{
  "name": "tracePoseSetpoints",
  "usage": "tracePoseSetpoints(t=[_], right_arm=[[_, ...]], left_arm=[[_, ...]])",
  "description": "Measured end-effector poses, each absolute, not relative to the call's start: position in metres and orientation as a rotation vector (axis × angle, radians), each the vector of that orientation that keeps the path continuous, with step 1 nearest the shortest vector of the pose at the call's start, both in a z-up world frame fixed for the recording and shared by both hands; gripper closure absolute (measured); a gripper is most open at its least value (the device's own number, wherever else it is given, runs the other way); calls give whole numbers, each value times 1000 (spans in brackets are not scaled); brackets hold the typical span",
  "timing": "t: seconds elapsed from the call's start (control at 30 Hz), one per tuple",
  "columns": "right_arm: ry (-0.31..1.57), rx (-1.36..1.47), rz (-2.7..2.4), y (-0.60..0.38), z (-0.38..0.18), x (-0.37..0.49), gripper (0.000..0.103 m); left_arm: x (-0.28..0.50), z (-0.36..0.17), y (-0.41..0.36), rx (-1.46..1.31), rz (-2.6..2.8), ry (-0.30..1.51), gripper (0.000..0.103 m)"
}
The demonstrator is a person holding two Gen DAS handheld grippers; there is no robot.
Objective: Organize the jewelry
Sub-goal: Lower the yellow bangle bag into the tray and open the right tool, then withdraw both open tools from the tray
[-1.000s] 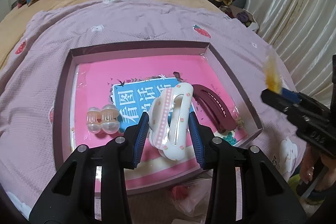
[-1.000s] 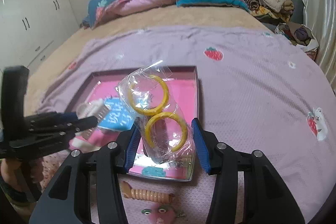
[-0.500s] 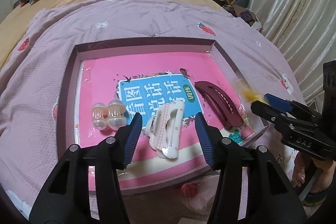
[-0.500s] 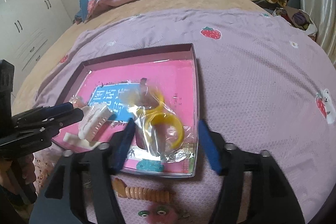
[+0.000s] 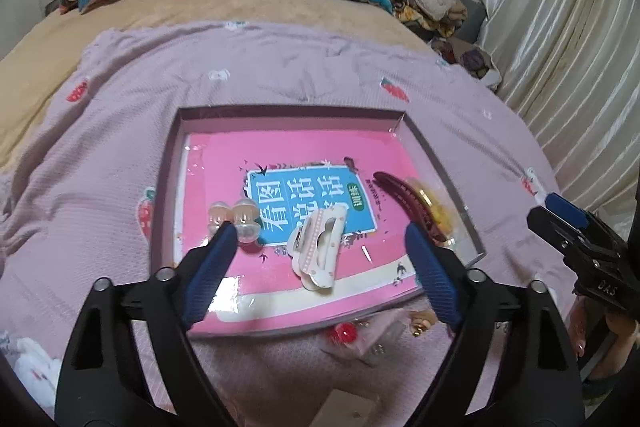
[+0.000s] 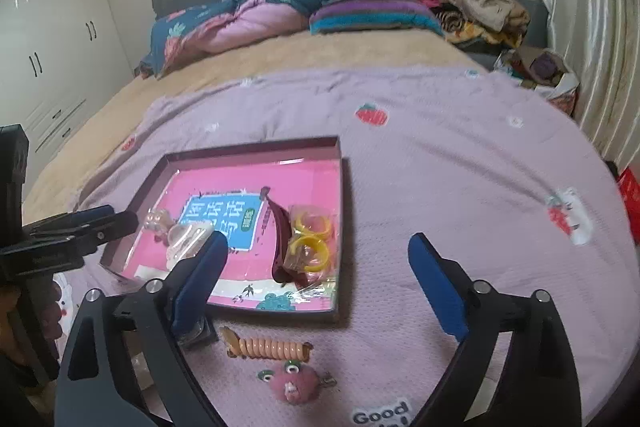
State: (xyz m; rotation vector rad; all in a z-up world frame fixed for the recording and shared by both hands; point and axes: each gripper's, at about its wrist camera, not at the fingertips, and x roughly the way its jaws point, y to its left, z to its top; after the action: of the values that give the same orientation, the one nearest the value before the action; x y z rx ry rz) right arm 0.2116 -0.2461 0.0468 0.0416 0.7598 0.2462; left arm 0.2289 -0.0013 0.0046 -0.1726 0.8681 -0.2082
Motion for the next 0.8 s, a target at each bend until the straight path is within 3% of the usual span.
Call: tracePoseSetpoints(t=[0.2, 0.8], right_arm=[[703, 44, 237, -258, 68, 192, 9], [610, 65, 227, -281, 105, 145, 7]], left_arm=[[211, 28, 4, -191, -181, 819, 10], [158, 67, 10, -199, -148, 724, 10]])
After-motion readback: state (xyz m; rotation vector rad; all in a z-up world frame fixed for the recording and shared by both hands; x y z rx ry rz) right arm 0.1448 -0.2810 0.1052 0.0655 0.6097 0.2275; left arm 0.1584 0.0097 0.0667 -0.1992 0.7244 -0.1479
